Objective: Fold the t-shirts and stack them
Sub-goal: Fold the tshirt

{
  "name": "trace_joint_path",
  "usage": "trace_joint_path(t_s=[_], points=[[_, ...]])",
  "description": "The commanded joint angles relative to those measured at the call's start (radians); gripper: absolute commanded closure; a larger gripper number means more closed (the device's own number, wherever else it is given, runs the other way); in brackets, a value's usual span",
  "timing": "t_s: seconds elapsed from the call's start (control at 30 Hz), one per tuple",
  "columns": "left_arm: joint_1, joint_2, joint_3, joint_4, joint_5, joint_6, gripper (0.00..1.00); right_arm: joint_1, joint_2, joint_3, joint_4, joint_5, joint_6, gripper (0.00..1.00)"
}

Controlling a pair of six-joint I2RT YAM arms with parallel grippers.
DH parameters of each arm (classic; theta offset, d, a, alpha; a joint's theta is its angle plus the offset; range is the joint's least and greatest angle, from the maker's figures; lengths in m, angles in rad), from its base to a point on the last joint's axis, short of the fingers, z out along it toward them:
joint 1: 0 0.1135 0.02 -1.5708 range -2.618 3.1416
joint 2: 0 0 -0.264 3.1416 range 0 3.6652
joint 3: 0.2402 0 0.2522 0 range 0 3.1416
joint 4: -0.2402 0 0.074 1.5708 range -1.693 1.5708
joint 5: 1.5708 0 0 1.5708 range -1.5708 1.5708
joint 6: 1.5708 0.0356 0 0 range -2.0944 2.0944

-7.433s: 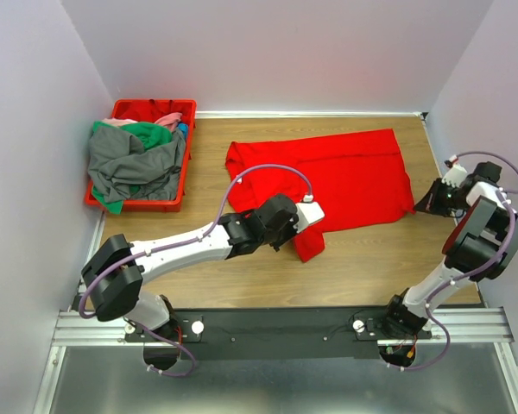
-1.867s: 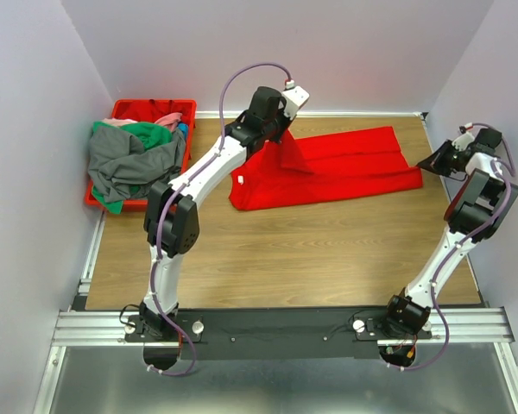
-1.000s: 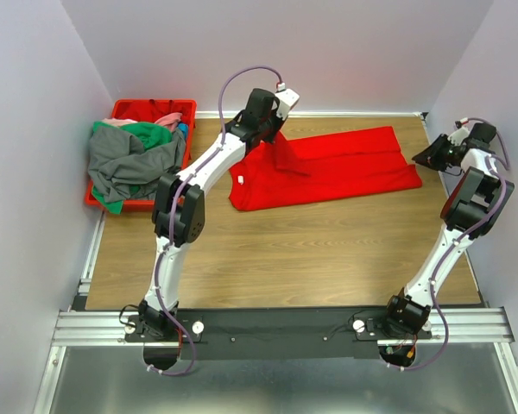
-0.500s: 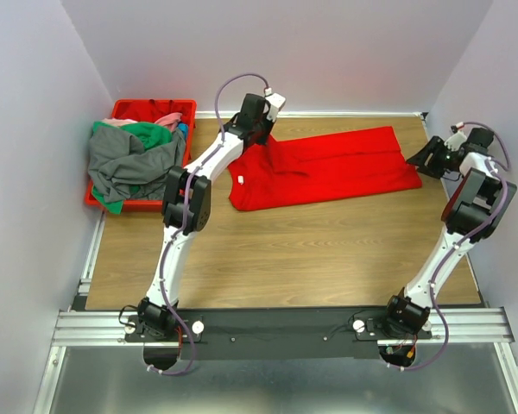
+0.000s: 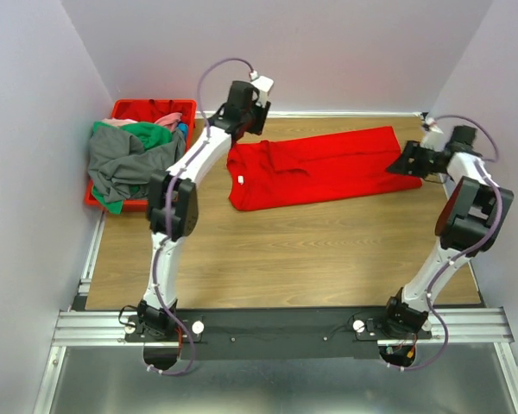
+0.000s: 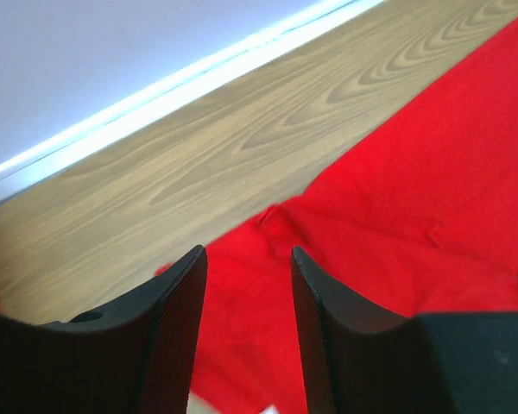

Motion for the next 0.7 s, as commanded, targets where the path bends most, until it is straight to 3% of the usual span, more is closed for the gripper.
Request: trace_joint_path(t_s=[0.0, 0.07, 0.1, 0.13, 0.27, 0.33, 0.47, 0.67], points=[[0.028, -0.362, -0.322, 0.150, -0.055, -0.027, 0.46, 0.207, -0.066, -0.007, -0.154, -0.031, -0.280, 0.29], [0.031, -0.596, -0.509, 0.263, -0.053, -0.055, 0.41, 0.352, -0.081, 0.006, -0.151, 0.064, -0.321, 0.29], [0.035, -0.743, -0.678, 0.294, -0.073, -0.064, 0.37, 0.401, -0.075, 0.038, -0.151, 0.135, -0.349, 0.30], [0.035, -0.816, -0.753, 0.312, -0.088, -0.070, 0.35, 0.453, -0.064, 0.061, -0.151, 0.136, -0.356, 0.30], [0.043, -1.138, -1.095, 0.397, -0.131, -0.056, 0.29, 0.722, 0.034, 0.204, -0.117, 0.392, -0.376, 0.32], [0.044, -1.286, -1.257, 0.430, -0.142, -0.053, 0.25, 0.790, 0.125, 0.270, -0.103, 0.526, -0.373, 0.35], [0.041, -1.412, -1.398, 0.445, -0.148, -0.043, 0.25, 0.892, 0.276, 0.506, -0.099, 0.672, -0.350, 0.40], [0.041, -1.407, -1.386, 0.432, -0.171, -0.036, 0.25, 0.937, 0.387, 0.597, -0.096, 0.711, -0.337, 0.40]])
